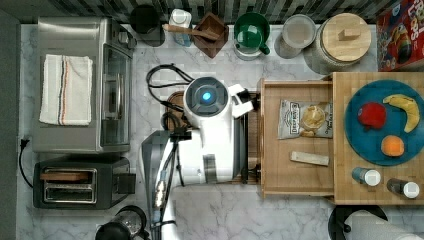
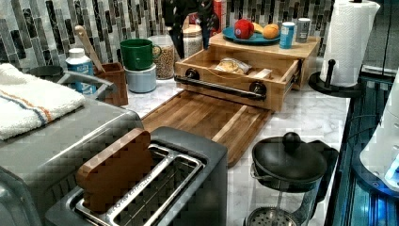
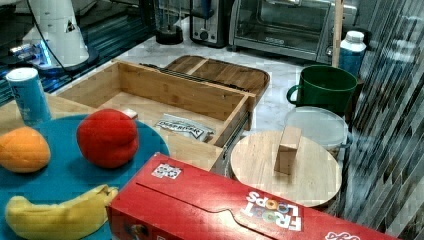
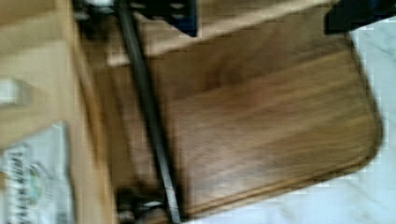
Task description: Close the drawer.
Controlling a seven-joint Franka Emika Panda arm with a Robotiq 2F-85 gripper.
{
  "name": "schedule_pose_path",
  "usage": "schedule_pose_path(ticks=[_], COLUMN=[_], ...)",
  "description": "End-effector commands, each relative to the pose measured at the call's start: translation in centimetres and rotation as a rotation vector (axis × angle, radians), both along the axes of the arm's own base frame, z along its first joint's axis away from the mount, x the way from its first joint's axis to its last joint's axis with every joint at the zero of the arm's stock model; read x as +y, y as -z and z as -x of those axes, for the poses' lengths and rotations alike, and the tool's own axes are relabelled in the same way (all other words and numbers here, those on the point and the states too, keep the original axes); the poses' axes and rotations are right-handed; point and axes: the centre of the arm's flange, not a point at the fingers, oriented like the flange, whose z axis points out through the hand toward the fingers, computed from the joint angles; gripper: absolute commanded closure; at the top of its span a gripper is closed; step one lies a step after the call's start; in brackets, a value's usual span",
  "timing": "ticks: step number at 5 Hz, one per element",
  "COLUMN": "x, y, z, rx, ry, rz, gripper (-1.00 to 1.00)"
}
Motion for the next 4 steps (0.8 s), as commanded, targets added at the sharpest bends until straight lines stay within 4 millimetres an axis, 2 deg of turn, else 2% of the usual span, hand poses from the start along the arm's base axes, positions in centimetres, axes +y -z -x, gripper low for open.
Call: schedule_pose_path(ticks=[1, 3, 4], x=[-0.6, -4.0, -5.0], y=[8.0, 12.0, 12.3], z=[1.8, 1.6, 1.7], rx=[0.013, 0.032, 0.049], ry=[-0.24, -0.323, -0.343], rz=[-0.035, 0.002, 0.003], gripper=[1.0, 1.0, 1.0])
